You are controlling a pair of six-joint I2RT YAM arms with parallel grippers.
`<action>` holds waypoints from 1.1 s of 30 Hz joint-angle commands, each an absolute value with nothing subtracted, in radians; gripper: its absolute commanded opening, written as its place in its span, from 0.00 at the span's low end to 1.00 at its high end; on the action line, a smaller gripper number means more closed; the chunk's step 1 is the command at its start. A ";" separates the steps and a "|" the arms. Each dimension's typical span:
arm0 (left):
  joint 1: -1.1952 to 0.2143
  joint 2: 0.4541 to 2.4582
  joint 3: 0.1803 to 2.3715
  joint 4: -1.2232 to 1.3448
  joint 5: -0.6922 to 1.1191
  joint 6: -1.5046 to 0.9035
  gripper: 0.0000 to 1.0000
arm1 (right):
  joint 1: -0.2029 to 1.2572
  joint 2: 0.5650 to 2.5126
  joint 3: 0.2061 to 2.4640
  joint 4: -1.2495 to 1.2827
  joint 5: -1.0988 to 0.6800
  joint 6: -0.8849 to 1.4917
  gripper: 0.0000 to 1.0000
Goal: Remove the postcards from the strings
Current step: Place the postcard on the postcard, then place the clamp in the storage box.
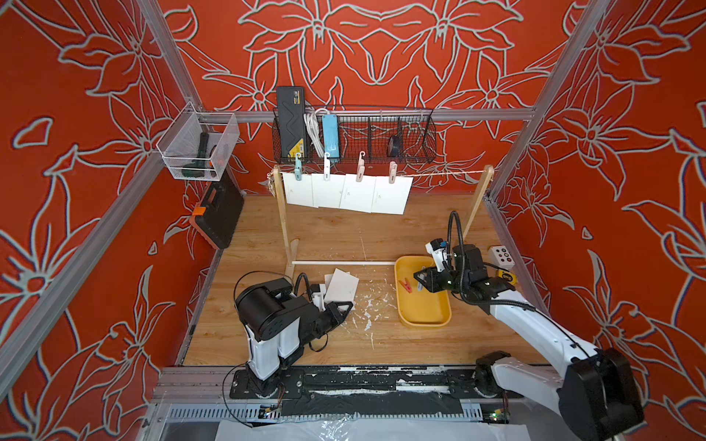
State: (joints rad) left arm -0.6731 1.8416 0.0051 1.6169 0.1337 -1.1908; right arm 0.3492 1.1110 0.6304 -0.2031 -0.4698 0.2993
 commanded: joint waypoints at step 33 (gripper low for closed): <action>-0.665 0.583 -0.001 0.302 -0.051 -1.083 0.80 | 0.404 1.085 0.672 -0.251 -0.301 0.304 0.61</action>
